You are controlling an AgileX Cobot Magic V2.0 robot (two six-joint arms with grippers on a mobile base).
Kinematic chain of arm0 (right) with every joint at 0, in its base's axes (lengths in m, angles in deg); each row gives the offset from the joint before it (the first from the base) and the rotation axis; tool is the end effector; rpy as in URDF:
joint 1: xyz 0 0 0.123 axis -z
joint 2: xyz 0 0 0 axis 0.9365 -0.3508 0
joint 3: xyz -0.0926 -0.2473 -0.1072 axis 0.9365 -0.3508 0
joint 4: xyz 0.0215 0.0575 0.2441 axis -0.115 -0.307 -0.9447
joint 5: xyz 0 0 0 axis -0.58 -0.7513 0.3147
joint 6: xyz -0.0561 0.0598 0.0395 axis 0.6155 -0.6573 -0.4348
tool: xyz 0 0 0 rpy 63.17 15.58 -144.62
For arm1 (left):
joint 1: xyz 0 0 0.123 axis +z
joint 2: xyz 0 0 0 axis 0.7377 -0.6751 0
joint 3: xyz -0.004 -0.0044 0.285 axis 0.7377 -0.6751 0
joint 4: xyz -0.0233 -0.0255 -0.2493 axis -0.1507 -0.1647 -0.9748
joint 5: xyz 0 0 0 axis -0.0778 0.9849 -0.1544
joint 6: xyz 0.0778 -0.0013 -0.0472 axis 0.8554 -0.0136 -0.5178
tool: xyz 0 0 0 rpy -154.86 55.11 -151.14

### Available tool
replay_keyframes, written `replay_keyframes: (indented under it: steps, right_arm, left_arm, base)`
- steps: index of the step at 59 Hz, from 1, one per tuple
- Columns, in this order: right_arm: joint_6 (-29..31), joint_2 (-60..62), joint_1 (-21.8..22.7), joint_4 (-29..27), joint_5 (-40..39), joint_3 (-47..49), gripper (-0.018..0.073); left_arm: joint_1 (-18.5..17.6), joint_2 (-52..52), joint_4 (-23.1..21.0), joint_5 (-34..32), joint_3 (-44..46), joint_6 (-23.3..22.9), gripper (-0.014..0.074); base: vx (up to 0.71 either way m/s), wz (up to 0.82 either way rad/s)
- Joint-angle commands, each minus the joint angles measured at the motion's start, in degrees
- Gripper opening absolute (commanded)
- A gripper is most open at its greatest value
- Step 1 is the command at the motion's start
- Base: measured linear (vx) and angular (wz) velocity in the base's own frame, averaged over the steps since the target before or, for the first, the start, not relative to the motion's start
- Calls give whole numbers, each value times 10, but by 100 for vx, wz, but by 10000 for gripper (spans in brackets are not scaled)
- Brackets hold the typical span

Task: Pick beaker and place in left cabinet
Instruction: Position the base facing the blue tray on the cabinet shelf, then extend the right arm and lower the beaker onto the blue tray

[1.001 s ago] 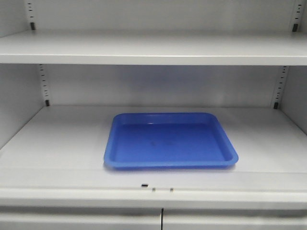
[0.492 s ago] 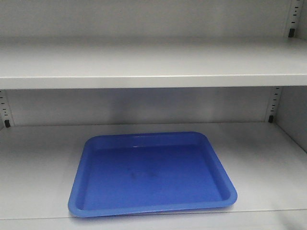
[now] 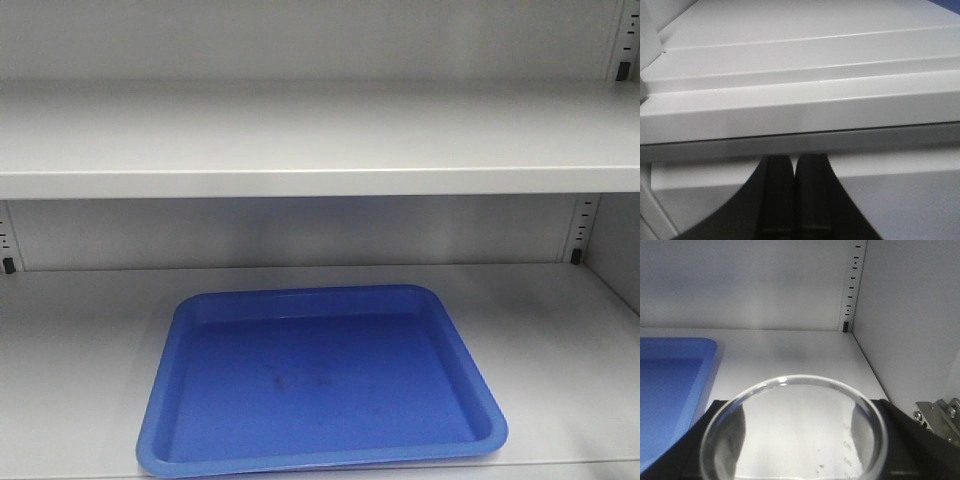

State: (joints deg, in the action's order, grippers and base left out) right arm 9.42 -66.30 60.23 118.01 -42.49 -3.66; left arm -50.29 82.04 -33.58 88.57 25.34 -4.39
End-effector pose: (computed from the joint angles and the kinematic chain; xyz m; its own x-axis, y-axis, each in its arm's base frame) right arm 0.1352 0.0056 0.3324 -0.1672 -0.0363 -0.9853 0.0129 0.9992 -0.0390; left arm 0.0526 0.0031 0.1729 -0.2752 -0.0037 -0.9614 -0.0168 0.9999 0.0010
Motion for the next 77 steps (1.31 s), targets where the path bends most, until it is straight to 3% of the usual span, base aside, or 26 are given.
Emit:
replay_keyframes:
  steps: [1, 14, 21, 28, 40, 55, 62, 77]
  right_arm:
    - [3, 0, 1, 13, -34, 17, -1]
    - [3, 0, 1, 13, -38, 17, -1]
    - [3, 0, 1, 13, -78, 17, -1]
    - [3, -28, 1, 13, -191, 17, -1]
    - [1, -185, 1, -7, -437, 17, -1]
    - [3, -404, 1, -14, -603, 93, -1]
    - [-9, -474, -16, -6, -615, 164, -1]
    - [-9, -595, -102, 43, -512, 313, -1]
  left_arm:
    - [-3, 6, 2, -43, 9, -2, 3]
    - [-3, 6, 2, -43, 9, -2, 3]
    - [-3, 6, 2, -43, 9, -2, 3]
    - [-3, 6, 2, -43, 9, -2, 3]
    - [-3, 6, 2, -43, 9, -2, 3]
    - [-3, 6, 2, -43, 9, -2, 3]
    - [-3, 6, 2, -43, 9, -2, 3]
    - [-3, 6, 2, -43, 9, -2, 3]
  base:
    - [0, 0]
    - [0, 0]
    - [0, 0]
    - [0, 0]
    - [0, 0]
    - [0, 0]
    - [0, 0]
    - [0, 0]
